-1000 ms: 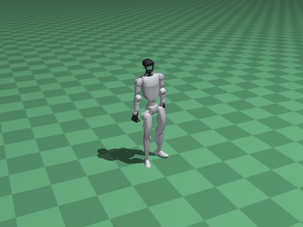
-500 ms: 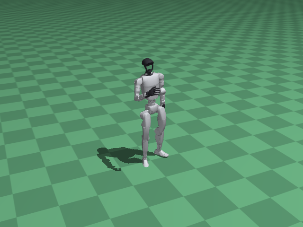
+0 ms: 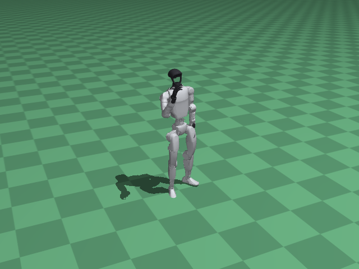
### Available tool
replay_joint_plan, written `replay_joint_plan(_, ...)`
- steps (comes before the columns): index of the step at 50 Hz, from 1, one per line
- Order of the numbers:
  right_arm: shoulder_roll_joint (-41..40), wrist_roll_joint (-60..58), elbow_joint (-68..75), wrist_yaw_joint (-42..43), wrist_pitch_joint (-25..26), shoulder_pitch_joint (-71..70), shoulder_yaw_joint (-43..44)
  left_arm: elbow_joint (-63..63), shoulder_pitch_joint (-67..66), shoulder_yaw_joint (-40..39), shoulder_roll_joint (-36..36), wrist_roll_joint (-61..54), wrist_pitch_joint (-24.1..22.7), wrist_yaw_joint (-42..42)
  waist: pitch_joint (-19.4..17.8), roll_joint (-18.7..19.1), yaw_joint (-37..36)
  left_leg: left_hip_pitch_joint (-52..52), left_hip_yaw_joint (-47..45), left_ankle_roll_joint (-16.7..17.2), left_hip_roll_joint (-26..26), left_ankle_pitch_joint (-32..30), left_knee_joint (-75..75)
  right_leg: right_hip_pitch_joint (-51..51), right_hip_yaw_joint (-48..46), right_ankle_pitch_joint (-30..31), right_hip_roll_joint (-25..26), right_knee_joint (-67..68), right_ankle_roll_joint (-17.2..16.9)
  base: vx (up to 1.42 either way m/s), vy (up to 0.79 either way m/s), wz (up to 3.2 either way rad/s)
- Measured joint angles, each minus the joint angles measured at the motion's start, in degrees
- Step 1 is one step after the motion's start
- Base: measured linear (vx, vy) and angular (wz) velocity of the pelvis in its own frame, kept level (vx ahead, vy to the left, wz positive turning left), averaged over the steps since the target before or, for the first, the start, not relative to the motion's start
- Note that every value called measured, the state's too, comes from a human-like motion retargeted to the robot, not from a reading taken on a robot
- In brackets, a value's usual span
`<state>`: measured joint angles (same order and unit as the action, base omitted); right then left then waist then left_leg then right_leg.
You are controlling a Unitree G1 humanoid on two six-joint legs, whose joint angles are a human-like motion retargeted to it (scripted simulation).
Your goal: In place motions
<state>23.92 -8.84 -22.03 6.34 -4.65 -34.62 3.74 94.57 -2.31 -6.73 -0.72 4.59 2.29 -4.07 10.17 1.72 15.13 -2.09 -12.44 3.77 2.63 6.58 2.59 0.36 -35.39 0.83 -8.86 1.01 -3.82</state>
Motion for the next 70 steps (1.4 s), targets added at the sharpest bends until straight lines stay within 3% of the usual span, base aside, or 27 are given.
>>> replay_joint_plan(2, 2.1, -5.9, -2.1, 14.9, -11.1, 3.9, 1.2, 0.1, 0.2, -0.1, 0.0, -0.1, 0.0, 0.0, -0.1, 0.2, 0.3, -0.1, 0.2, 0.0, 0.1, 0.1, 0.1, 0.0, -0.1, 0.0, 0.0, 0.0, 0.0, 0.00, 0.00, 0.00)
replay_joint_plan(5, 4.5, -15.9, -4.9, 31.3, -16.4, 10.4, 3.0, -0.2, 0.3, -0.2, 0.2, 0.2, 0.0, 0.0, -0.5, 0.4, 0.3, -0.2, -0.1, 0.1, 0.2, 0.1, 0.2, -0.1, 0.2, 0.0, 0.1, 0.0, -0.1, 0.00, 0.00, 0.00)
replay_joint_plan(12, 2.7, -21.1, 1.7, 32.4, -22.8, 25.1, -2.1, -0.1, 0.2, 0.4, 0.4, -0.1, 0.0, -0.1, -1.0, 0.9, 0.4, -0.1, -0.6, 0.2, 0.4, 0.1, 0.2, -0.3, 0.9, 0.0, 0.1, 0.0, -0.1, 0.00, 0.00, 0.00)
replay_joint_plan(15, 1.0, -23.2, 7.6, 31.9, -20.2, 28.8, -4.8, -0.2, 0.3, 0.7, 0.5, 0.0, 0.1, -0.2, -1.4, 1.2, 0.2, 0.1, -1.3, 0.2, 0.6, 0.1, 0.1, -0.4, 1.5, 0.1, 0.2, 0.1, 0.0, -0.01, 0.02, -0.23)
replay_joint_plan(16, -0.5, -22.9, 9.4, 28.6, -16.8, 29.4, -5.8, -0.2, 0.3, 0.8, 0.6, 0.1, 0.1, -0.2, -1.6, 1.3, 0.1, 0.2, -1.5, 0.1, 0.6, 0.1, 0.1, -0.5, 1.8, 0.2, 0.3, 0.1, 0.0, 0.00, 0.02, -0.24)
replay_joint_plan(17, -2.0, -22.1, 11.2, 23.6, -12.2, 29.9, -6.8, -0.3, 0.3, 0.9, 0.7, 0.2, 0.1, -0.2, -1.7, 1.4, 0.0, 0.3, -1.7, 0.1, 0.7, 0.1, 0.1, -0.5, 2.0, 0.2, 0.3, 0.1, 0.0, 0.00, 0.01, -0.21)
replay_joint_plan(20, -6.3, -15.7, 14.8, -2.8, 7.9, 29.8, -8.6, -0.5, 0.2, 1.1, 0.7, 0.4, 0.1, -0.4, -1.9, 1.7, 0.1, 0.3, -2.2, 0.1, 0.8, 0.0, 0.1, -0.6, 2.4, 0.3, 0.4, 0.1, 0.1, 0.00, 0.01, -0.06)
replay_joint_plan(22, -7.2, -10.2, 14.9, -18.3, 14.4, 29.0, -9.3, -0.5, 0.1, 1.2, 0.6, 0.5, 0.1, -0.5, -1.8, 1.7, 0.1, 0.2, -2.4, 0.1, 0.8, -0.1, 0.1, -0.8, 2.6, 0.4, 0.3, 0.1, 0.1, 0.00, 0.00, 0.00)
replay_joint_plan(23, -7.6, -7.8, 14.6, -21.9, 15.0, 28.5, -9.6, -0.5, 0.1, 1.2, 0.5, 0.5, 0.1, -0.5, -1.7, 1.7, 0.1, 0.2, -2.4, 0.1, 0.8, -0.1, 0.0, -0.9, 2.6, 0.4, 0.3, 0.1, 0.1, 0.00, 0.00, 0.00)
replay_joint_plan(25, -7.2, -3.3, 13.0, -19.4, 13.6, 27.0, -9.9, -0.4, 0.1, 1.3, 0.4, 0.5, 0.2, -0.5, -1.4, 1.6, -0.1, 0.1, -2.4, 0.1, 0.6, -0.1, 0.0, -1.0, 2.6, 0.4, 0.2, 0.0, 0.1, 0.00, 0.00, 0.00)
replay_joint_plan(29, -3.6, -5.5, 6.2, 2.5, 2.4, 22.7, -9.0, -0.4, 0.0, 1.6, 0.4, 0.7, 0.3, -0.4, -0.9, 1.2, -1.0, 0.0, -2.3, 0.0, 0.4, -0.2, -0.1, -1.0, 2.5, 0.4, 0.1, 0.1, 0.0, 0.00, 0.00, 0.00)
replay_joint_plan(32, -1.1, -10.5, 1.9, 16.9, -2.7, 17.9, -8.4, -0.4, -0.1, 1.6, 0.4, 0.6, 0.2, -0.3, -0.5, 1.0, -1.3, 0.0, -1.9, 0.0, 0.3, -0.1, -0.1, -1.0, 2.1, 0.3, 0.0, 0.2, 0.0, 0.00, 0.00, 0.06)
replay_joint_plan(35, 0.7, -13.5, -0.4, 22.4, -6.2, 11.8, -9.3, -0.4, -0.4, 1.6, 0.4, 0.1, 0.1, -0.2, -0.3, 0.7, -1.0, 0.2, -1.3, -0.1, 0.2, 0.0, -0.3, -0.7, 1.5, 0.3, 0.0, 0.2, 0.0, -0.01, -0.01, 0.21)
replay_joint_plan(38, 0.6, -18.5, 1.6, 14.3, -3.0, 4.8, -12.0, -0.2, -0.2, 1.4, 0.3, 0.0, 0.1, -0.2, -0.3, 0.7, -0.6, 0.5, -0.9, -0.1, 0.1, 0.2, -0.3, -0.6, 1.0, 0.2, -0.2, 0.4, -0.1, -0.01, 0.00, 0.07)
replay_joint_plan(42, -1.0, -28.0, 6.2, -15.4, 12.5, -0.9, -14.0, -0.1, 0.4, 1.1, 0.2, 0.3, 0.3, 0.0, -0.6, 0.3, -1.1, 0.8, -1.2, -0.1, 0.1, 0.1, -0.2, -0.3, 1.3, 0.2, -0.2, 0.5, 0.0, 0.00, 0.00, 0.00)
replay_joint_plan(43, -1.0, -30.3, 6.9, -20.2, 15.8, -1.2, -14.0, -0.2, 0.5, 1.1, 0.2, 0.4, 0.3, 0.0, -0.6, 0.2, -1.5, 0.8, -1.4, -0.1, 0.2, 0.1, -0.2, -0.2, 1.5, 0.3, -0.2, 0.5, 0.0, 0.00, 0.00, 0.00)
replay_joint_plan(45, -0.8, -32.8, 6.3, -22.2, 19.8, -0.8, -13.2, -0.3, 0.4, 1.0, 0.3, 0.7, 0.2, 0.1, -0.7, 0.0, -1.8, 0.8, -1.5, -0.1, 0.2, -0.1, -0.2, -0.1, 1.5, 0.2, -0.2, 0.4, 0.0, 0.00, 0.00, 0.00)
replay_joint_plan(48, -0.1, -28.9, 2.5, -5.6, 14.7, 2.3, -10.6, -0.3, 0.5, 0.6, 0.3, 0.5, 0.1, 0.1, -0.8, 0.0, -1.4, 0.7, -1.1, 0.0, 0.2, 0.0, -0.2, 0.2, 0.9, 0.1, -0.2, 0.4, -0.1, 0.03, -0.01, 0.17)
replay_joint_plan(52, 1.2, -22.7, -1.1, 21.9, -0.9, 6.9, -6.2, 0.0, 0.1, 0.2, 0.4, -0.5, -0.2, -0.1, -0.8, 0.7, 1.1, 0.3, 0.8, 0.0, 0.0, 0.3, 0.0, 0.4, -1.1, -0.2, -0.3, 0.3, -0.3, 0.01, -0.01, 0.42)
replay_joint_plan(55, 1.2, -22.5, -2.5, 33.4, -4.0, 10.3, -2.9, 0.1, 0.1, 0.4, 0.2, -0.4, -0.1, -0.3, -0.9, 1.1, 2.6, 0.1, 1.7, 0.2, 0.1, 0.7, 0.4, 0.4, -1.8, -0.2, -0.5, 0.3, -0.4, 0.00, 0.00, 0.10)
replay_joint_plan(60, -3.8, -16.7, 1.3, 44.8, -6.4, 13.7, 0.7, 0.2, 0.1, 1.3, 0.2, -0.3, 0.3, -0.4, -1.0, 1.4, 1.5, 0.2, -0.3, 0.2, 0.6, 0.6, 0.5, -0.4, 0.4, 0.1, -0.2, 0.3, -0.2, -0.01, -0.01, -0.44)
replay_joint_plan(63, -9.4, -1.0, 4.9, 41.2, -5.3, 13.0, -1.2, 0.1, 0.1, 2.0, 0.4, 0.3, 0.4, -0.5, -1.0, 1.8, 0.5, 0.6, -2.1, 0.1, 0.9, 0.5, 0.1, -0.9, 2.2, 0.3, 0.1, 0.3, 0.0, -0.01, 0.00, -0.57)
replay_joint_plan(65, -12.3, 11.9, 5.9, 29.4, -0.3, 12.2, -1.8, -0.2, 0.1, 1.9, 0.5, 0.8, 0.5, -0.6, -1.0, 1.9, 0.3, 0.8, -2.9, 0.0, 1.0, 0.5, 0.1, -1.2, 3.0, 0.4, 0.3, 0.4, 0.0, 0.00, -0.01, -0.38)
replay_joint_plan(68, -11.3, 16.8, 5.2, 10.6, 1.9, 11.7, -2.3, -0.3, 0.0, 1.8, 0.5, 0.7, 0.4, -0.7, -0.9, 2.0, 0.5, 0.9, -3.2, 0.0, 1.1, 0.5, 0.0, -1.3, 3.4, 0.5, 0.3, 0.4, 0.1, 0.00, 0.00, -0.06)
replay_joint_plan(70, -9.3, 14.4, 3.9, 10.7, 0.5, 11.4, -2.7, -0.4, -0.2, 1.9, 0.4, 0.8, 0.4, -0.8, -0.7, 1.8, 0.6, 1.0, -3.3, -0.1, 1.0, 0.5, -0.1, -1.2, 3.5, 0.4, 0.3, 0.4, 0.1, 0.00, 0.00, 0.00)
